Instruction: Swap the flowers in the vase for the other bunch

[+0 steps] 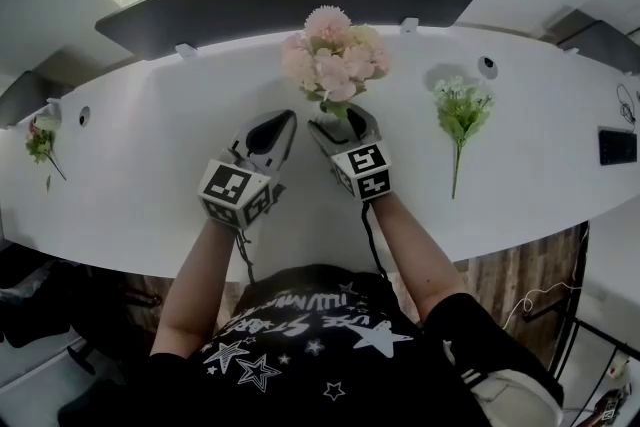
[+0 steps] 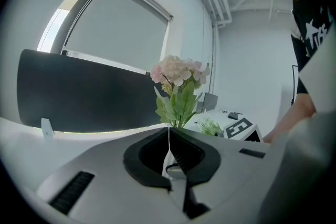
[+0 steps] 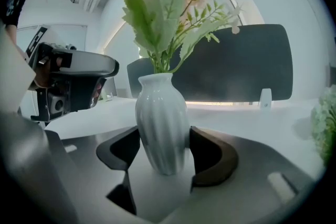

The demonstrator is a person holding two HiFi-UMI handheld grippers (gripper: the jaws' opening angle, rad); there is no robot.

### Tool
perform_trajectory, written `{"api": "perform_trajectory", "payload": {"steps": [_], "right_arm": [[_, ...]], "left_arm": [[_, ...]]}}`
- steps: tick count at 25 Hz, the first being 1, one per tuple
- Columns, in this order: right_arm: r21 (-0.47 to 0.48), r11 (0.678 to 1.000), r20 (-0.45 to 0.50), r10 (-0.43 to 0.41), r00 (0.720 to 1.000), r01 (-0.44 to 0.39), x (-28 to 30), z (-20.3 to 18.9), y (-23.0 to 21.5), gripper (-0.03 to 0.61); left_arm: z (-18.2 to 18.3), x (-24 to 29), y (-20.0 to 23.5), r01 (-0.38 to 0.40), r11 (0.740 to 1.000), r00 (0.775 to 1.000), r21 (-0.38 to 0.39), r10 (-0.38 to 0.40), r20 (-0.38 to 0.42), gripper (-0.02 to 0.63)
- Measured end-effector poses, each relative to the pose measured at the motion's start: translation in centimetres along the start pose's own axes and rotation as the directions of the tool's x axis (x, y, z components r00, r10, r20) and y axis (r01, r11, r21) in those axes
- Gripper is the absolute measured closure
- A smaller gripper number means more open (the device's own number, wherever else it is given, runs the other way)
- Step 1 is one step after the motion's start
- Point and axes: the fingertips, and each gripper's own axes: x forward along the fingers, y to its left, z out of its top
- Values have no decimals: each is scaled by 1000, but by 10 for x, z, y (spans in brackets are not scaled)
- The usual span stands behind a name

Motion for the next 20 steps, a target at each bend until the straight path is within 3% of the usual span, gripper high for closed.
{"api": "perform_trajectory", "payload": {"steps": [3,7,14,20], "right_arm": [[-4,1000,5,1,1000,-1,0,1,-1,291],[-6,1000,-1,-6,1000,6,-1,-2,-2,290],[-2,1000,0,6,1000,-6,-1,-3,-2,290],[9,1000,14,18,1000,-18,-1,-1,0,290]], "left_arm": [[4,5,-7,46,999,999,-5,-46,18,598],[-4,15,-14,99,995,995,30,-98,-17,515],[-2,30,-18,176,983,984,49,-176,-7,440],[-1,43,-21,237,965,971,111,-235,-34,437]]}}
